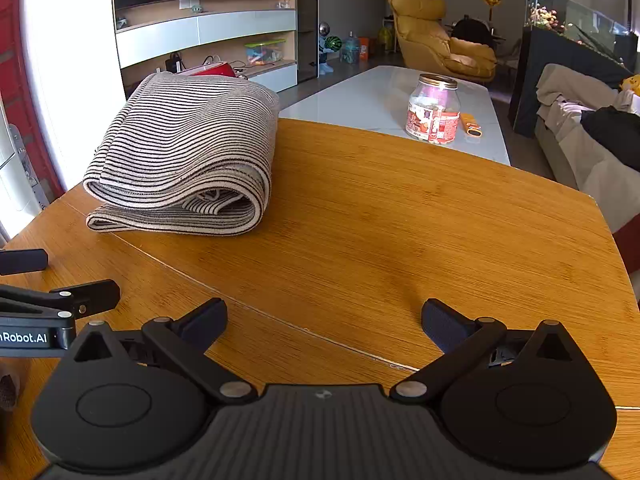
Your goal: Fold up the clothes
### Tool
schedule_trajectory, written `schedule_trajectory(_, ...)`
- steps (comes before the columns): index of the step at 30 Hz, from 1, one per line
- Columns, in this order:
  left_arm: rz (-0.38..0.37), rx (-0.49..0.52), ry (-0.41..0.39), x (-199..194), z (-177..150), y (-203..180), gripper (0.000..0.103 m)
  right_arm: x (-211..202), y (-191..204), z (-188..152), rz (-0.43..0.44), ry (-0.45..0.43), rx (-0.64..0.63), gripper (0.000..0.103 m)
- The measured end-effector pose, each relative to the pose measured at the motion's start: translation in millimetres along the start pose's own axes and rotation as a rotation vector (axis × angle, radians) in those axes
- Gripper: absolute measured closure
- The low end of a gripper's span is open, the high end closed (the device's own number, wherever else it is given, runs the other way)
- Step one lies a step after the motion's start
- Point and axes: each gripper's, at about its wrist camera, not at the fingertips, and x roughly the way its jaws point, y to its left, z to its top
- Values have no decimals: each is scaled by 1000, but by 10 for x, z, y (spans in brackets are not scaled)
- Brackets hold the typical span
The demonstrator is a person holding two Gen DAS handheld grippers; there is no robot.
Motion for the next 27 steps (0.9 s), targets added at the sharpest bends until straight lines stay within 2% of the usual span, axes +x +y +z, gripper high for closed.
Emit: schedule_trajectory(27, 0, 0, 0, 6, 4, 8, 0, 1, 19, 4, -1, 0, 1, 0)
